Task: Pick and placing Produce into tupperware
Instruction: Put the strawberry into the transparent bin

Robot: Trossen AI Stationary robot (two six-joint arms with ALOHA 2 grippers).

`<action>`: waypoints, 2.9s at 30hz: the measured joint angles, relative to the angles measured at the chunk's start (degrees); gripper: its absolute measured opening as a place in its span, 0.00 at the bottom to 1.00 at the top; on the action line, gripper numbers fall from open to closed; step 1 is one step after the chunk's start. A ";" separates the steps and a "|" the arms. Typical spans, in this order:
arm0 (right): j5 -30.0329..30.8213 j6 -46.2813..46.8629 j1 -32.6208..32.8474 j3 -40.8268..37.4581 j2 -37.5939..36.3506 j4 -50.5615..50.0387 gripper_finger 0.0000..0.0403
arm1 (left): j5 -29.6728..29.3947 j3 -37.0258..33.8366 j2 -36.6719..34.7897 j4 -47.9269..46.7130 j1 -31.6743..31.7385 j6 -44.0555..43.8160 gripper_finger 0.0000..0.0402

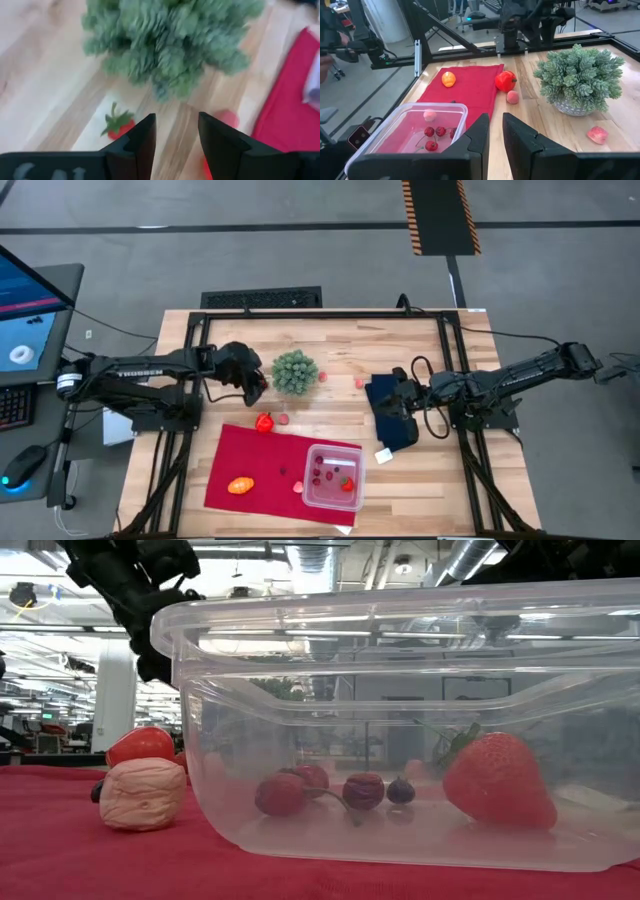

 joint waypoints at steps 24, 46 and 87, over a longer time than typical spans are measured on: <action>-0.02 0.00 0.01 0.00 -0.02 -0.20 0.19 | -10.48 0.52 7.15 -2.65 3.83 6.29 0.34; 0.00 0.00 0.01 0.00 0.00 -0.26 0.19 | -6.47 0.50 15.59 1.33 3.83 7.91 0.34; 0.00 0.00 0.00 0.00 -0.02 -0.26 0.19 | -5.63 -0.31 18.85 3.48 3.52 10.01 0.34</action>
